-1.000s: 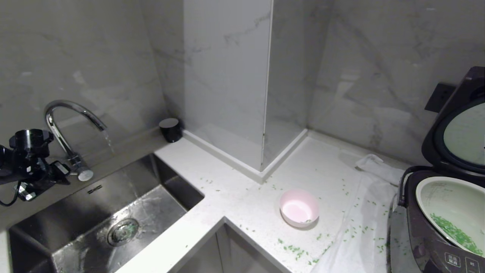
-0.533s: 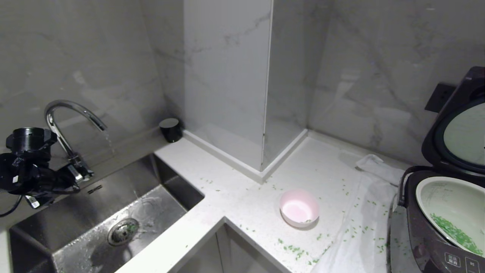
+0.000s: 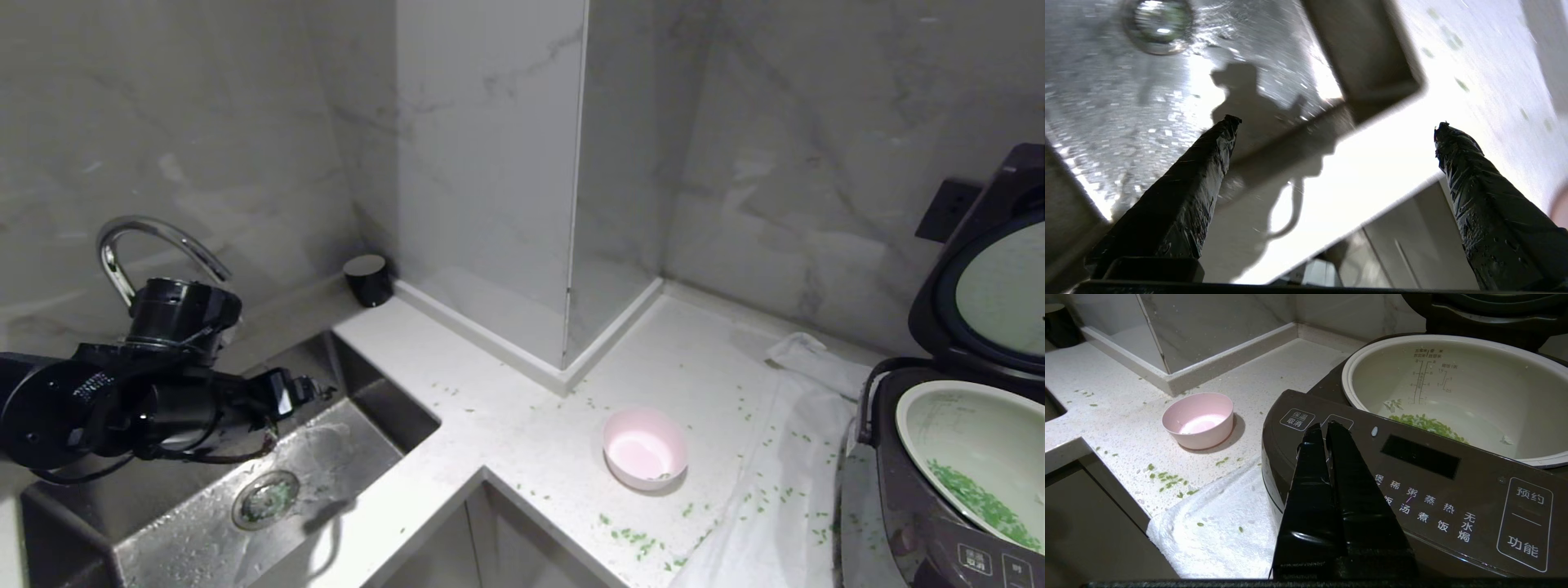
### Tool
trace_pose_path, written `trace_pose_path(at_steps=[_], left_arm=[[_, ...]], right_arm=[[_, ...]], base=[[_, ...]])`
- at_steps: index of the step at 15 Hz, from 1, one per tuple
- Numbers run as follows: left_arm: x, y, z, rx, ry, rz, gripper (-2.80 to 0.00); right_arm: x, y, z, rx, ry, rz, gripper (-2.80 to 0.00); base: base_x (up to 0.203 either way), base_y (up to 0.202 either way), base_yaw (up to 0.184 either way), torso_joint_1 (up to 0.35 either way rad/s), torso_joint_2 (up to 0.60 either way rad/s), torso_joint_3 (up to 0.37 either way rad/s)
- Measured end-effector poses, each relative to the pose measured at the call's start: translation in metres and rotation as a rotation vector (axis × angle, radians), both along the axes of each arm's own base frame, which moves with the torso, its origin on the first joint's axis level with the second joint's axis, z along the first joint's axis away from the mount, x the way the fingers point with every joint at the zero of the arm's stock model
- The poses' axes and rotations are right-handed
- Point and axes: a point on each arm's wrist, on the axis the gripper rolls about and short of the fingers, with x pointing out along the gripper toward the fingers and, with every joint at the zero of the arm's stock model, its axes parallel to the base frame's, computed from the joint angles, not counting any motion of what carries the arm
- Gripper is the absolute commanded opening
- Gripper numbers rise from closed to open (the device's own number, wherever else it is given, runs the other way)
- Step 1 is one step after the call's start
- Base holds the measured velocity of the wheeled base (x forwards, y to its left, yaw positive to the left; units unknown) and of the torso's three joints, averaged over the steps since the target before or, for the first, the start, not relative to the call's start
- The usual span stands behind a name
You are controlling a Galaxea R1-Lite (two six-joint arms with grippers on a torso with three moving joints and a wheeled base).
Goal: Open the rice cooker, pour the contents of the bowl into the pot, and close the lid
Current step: Pick up the bowl on the table
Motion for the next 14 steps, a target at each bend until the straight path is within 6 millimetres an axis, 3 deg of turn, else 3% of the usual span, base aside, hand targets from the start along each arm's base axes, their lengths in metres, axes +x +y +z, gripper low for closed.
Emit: trace_pose_path(at_steps=[2,5,10,14], left_arm=[[0.0,-0.033,0.006,-0.011,-0.018,-0.118,0.0],[0.017,-0.074,0.018,-0.026,-0.06,-0.234,0.0],[0.049,-0.143,0.02,-0.043,-0.09,-0.376,0.0],[0.064,-0.204,0.017,-0.042,-0.089,-0.494,0.0]], right_arm=[[0.0,0.0,0.0,0.0,0.0,0.0,-2.8],[0.0,0.0,0.0,0.0,0.0,0.0,-2.8],[0.0,0.0,0.0,0.0,0.0,0.0,-2.8],[0.0,0.0,0.0,0.0,0.0,0.0,-2.8]], base=[[0.0,0.0,0.0,0.0,0.0,0.0],[0.0,0.0,0.0,0.0,0.0,0.0],[0.0,0.0,0.0,0.0,0.0,0.0],[0.0,0.0,0.0,0.0,0.0,0.0]])
